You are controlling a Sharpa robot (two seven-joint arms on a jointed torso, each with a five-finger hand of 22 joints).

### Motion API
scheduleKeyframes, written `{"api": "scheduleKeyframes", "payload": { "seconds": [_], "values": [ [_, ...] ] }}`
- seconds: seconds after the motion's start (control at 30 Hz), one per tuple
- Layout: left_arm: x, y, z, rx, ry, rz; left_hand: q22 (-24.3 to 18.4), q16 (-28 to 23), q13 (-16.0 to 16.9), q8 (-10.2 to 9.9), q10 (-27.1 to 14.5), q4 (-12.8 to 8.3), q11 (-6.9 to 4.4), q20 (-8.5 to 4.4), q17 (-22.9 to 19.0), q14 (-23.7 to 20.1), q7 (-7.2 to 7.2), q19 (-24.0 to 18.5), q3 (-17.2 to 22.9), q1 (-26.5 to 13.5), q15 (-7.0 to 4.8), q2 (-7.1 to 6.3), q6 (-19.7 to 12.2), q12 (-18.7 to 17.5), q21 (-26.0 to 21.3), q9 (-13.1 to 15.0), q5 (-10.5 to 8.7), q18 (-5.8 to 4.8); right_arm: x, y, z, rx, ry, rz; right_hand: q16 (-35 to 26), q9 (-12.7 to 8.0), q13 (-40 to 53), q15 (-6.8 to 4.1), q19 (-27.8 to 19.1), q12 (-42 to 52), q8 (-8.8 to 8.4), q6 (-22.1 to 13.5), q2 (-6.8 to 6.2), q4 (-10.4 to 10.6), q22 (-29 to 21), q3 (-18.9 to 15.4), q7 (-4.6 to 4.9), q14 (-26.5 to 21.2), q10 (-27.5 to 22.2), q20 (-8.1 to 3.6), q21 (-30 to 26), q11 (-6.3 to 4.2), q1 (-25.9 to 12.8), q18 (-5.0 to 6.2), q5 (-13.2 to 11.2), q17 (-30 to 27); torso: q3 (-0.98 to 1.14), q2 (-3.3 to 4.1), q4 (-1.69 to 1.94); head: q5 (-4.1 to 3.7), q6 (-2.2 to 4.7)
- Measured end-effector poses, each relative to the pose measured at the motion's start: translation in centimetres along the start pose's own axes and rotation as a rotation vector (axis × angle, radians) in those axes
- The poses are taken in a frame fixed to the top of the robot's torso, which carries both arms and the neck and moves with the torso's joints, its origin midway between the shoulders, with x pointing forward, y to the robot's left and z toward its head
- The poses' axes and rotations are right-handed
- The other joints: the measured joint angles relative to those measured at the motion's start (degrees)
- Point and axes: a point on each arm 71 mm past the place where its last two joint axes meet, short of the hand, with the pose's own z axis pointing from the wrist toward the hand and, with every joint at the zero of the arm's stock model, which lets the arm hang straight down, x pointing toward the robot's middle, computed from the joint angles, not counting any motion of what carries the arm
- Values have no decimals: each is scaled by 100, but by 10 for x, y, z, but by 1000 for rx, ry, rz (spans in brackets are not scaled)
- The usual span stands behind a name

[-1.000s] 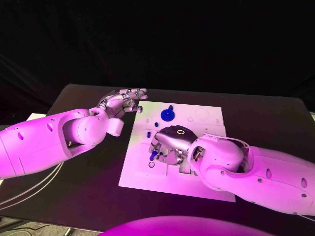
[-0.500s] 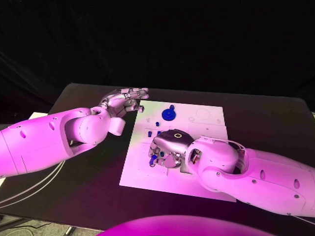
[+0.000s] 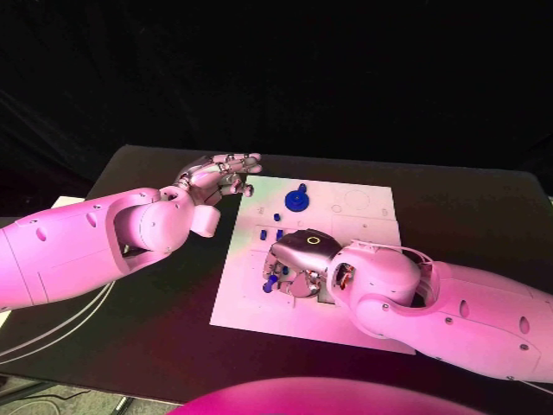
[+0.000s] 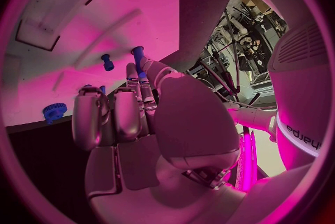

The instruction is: Assemble the parts on the task board

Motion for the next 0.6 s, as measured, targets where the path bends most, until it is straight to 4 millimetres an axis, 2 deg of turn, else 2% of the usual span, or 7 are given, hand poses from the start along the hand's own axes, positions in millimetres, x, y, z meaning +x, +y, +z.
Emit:
{"api": "scheduleKeyframes", "payload": {
  "seconds": [0.5,0.53,0.6],
  "values": [
    [0,0,0,-1,1,0,0,0,0,0,0,0,0,0,0,8,0,0,0,0,8,0,0,0,0,0,0,-1,2,6,6,3,5,-52,0,-1,7,0,0,-67,-17,5,-4,0,-1,-1,-25,0,21,0,0,-20,-4,0,30,-44,-4,0,3,-21,-12],
    [0,0,0,-1,2,0,0,0,0,0,0,0,0,0,0,8,0,0,0,0,8,0,0,0,0,0,0,0,2,7,7,3,5,-56,0,-1,6,13,-14,-93,-31,-7,-27,0,-1,-1,-14,6,18,14,0,-15,-27,0,36,-59,-4,0,4,-22,-14],
    [0,0,0,-1,2,0,0,0,0,0,0,0,0,0,0,8,0,0,0,0,8,0,0,0,0,0,0,0,3,8,8,0,7,-63,-13,22,0,72,-54,-165,-103,-130,-103,19,-1,-20,47,-10,-91,54,-36,74,-103,0,73,-96,-5,0,4,-22,-16]
  ]
}}
